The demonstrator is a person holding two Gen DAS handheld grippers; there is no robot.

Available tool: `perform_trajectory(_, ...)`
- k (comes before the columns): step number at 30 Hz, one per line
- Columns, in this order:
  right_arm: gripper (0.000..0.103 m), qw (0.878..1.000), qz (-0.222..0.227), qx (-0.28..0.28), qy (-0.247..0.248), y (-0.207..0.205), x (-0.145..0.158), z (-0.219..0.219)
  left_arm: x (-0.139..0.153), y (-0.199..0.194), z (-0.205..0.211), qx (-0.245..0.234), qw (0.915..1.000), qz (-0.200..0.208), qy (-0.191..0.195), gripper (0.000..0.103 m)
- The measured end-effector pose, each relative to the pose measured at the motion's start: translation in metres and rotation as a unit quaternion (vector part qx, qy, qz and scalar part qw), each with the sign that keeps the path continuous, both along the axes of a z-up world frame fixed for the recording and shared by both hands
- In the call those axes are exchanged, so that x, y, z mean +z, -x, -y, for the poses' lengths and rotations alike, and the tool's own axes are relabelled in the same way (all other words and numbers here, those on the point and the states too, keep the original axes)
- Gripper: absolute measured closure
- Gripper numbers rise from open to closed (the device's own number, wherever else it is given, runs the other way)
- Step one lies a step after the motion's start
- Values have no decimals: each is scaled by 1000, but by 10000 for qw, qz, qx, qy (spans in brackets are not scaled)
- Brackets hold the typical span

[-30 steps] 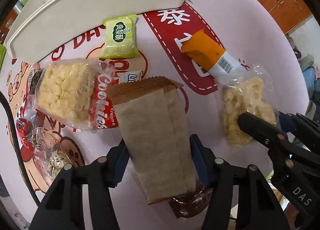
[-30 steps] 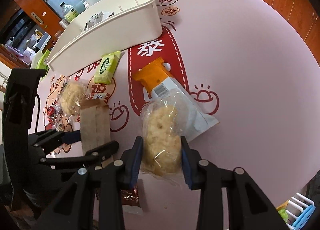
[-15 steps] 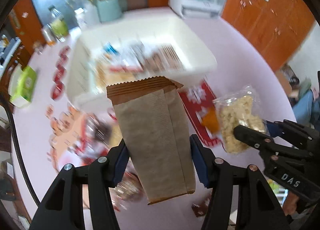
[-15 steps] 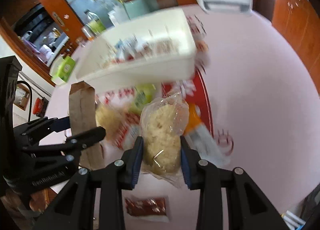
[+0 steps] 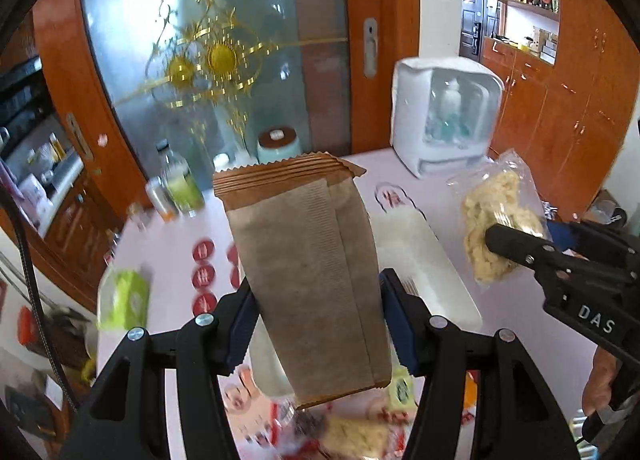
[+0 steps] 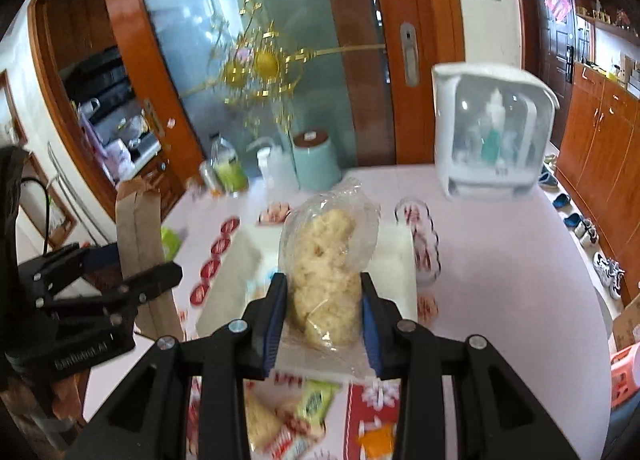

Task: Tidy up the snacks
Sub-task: 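Lower both bags into the white tray and open both grippers, then move both grippers back toward the remaining snacks on the table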

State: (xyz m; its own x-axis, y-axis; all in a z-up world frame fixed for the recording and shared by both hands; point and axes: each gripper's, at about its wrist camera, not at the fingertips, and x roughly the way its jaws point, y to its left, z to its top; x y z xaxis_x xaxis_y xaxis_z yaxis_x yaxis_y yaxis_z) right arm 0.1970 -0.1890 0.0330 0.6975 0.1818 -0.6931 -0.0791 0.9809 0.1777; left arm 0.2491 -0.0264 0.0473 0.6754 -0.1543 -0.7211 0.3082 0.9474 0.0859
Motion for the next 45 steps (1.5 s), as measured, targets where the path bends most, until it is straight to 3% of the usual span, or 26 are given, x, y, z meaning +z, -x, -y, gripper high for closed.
perform_trajectory(4, 68, 9999, 67, -85, 90, -39, 1, -4, 4, -32, 4, 58, 10000, -50, 48, 46)
perform_trajectory(6, 67, 9999, 1, -66, 157, -60, -7, -8, -8, -44, 8, 128, 9998, -130, 13, 45)
perform_trajectory(9, 64, 9996, -193, -69, 217, -83, -24, -10, -31, -63, 7, 275, 9989, -392, 2, 19)
perform_trajectory(11, 45, 9984, -448, -155, 304, -97, -40, -10, -40, -69, 5, 380, 9982, -457, 1, 12)
perform_trajectory(13, 33, 9978, -495, -243, 371, -101, -48, -10, -47, -72, 3, 425, 9976, -551, -25, 12)
perform_trajectory(14, 32, 9978, -488, -243, 385, -102, -50, -9, -51, -73, 1, 474, 9972, -577, -44, 12)
perform_trajectory(27, 32, 9983, -429, -263, 301, -71, -42, 4, -52, -46, 4, 360, 9977, -566, -34, 12)
perform_trajectory(45, 32, 9973, -346, -224, 611, 13, -35, -1, -46, 35, 4, -182, 9984, -533, -56, 12)
